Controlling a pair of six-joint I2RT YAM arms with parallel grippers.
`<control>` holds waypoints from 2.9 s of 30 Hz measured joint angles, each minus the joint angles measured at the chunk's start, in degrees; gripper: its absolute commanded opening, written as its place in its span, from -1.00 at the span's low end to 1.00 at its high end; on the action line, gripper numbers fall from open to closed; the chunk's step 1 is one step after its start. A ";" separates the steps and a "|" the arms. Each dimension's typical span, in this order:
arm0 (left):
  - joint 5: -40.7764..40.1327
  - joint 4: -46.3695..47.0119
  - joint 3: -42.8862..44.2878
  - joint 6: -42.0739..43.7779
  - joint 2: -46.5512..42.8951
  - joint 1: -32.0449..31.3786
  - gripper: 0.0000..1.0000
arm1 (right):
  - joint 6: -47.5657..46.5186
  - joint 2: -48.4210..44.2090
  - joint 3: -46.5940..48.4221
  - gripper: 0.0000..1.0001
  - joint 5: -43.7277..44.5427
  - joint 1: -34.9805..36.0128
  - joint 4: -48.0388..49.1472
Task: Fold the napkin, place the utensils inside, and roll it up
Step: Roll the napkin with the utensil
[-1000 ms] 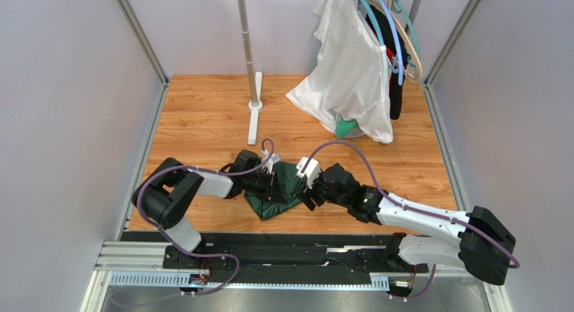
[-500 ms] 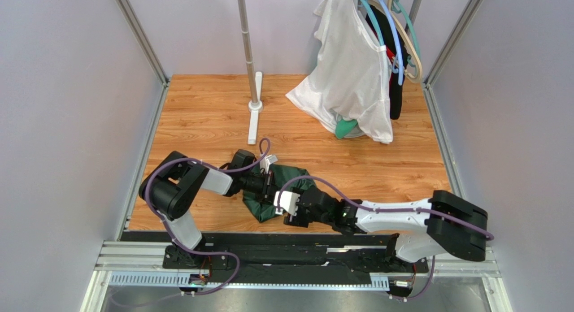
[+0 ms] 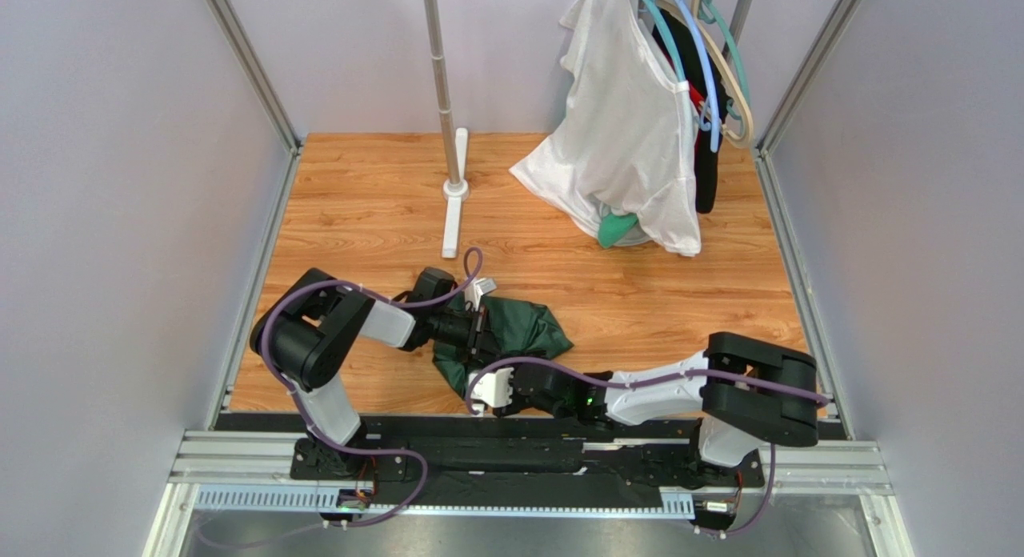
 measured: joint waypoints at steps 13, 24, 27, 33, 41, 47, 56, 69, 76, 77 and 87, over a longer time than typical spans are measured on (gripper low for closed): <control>-0.13 -0.11 0.00 0.37 0.59 0.96 -0.89 | -2.73 4.33 1.81 -0.68 3.56 1.03 0.59; -1.64 -2.56 0.13 1.07 0.02 1.73 0.12 | 0.55 6.71 8.35 -1.00 5.95 1.03 -9.40; -2.69 -6.58 1.11 2.56 -2.05 1.88 0.29 | 2.29 6.62 9.33 -1.00 7.58 0.98 -10.97; -7.61 -13.46 2.05 5.57 -7.78 1.86 0.47 | 6.32 6.58 12.31 -1.00 9.27 0.20 -15.89; -17.25 -17.77 6.80 7.37 -13.75 1.49 0.48 | 7.56 6.78 12.59 -1.00 4.52 0.70 -18.95; -30.38 -22.86 7.19 7.23 -20.61 1.51 0.51 | 7.61 6.64 12.59 -1.00 3.63 0.70 -19.02; -46.18 -29.51 2.62 5.16 -29.79 5.14 0.53 | 10.54 7.34 13.92 -1.00 4.50 0.70 -20.31; -52.06 -28.30 -1.66 3.76 -38.64 7.50 0.40 | 16.52 14.08 21.07 -1.00 8.59 -3.30 -19.89; -47.63 -20.70 -4.20 2.43 -30.88 10.27 0.41 | 17.18 14.10 23.87 -1.00 1.86 -8.98 -23.26; -46.71 -18.97 -4.96 1.88 -30.03 11.10 0.41 | 17.31 14.08 24.65 -1.00 0.11 -9.77 -24.55; -39.56 -4.13 -6.27 0.42 -26.32 12.63 0.44 | 19.21 14.47 31.98 -1.00 -14.08 -14.69 -38.95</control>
